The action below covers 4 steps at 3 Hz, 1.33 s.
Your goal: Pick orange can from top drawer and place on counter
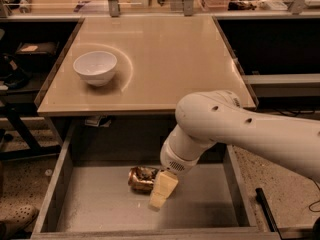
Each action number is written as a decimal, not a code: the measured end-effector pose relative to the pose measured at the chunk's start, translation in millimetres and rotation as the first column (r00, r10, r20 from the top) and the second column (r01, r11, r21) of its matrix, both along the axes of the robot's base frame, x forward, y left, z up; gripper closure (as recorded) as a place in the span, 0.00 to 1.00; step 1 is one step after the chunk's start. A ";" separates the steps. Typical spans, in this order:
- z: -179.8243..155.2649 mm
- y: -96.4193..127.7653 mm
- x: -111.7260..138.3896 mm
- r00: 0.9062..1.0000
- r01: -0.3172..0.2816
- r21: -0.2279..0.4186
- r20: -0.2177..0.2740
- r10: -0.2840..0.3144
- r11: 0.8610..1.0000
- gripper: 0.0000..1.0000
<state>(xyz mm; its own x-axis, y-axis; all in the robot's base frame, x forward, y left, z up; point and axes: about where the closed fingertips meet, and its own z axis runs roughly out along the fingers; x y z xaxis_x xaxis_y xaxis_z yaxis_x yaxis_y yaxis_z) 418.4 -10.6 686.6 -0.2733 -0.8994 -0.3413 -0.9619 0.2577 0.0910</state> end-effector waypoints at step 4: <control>-45.9 50.8 33.8 0.997 -0.009 0.008 0.072 0.009 1.000 0.00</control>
Offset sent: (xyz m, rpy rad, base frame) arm 0.0330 0.0544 -0.0275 0.0114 -0.0857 0.0033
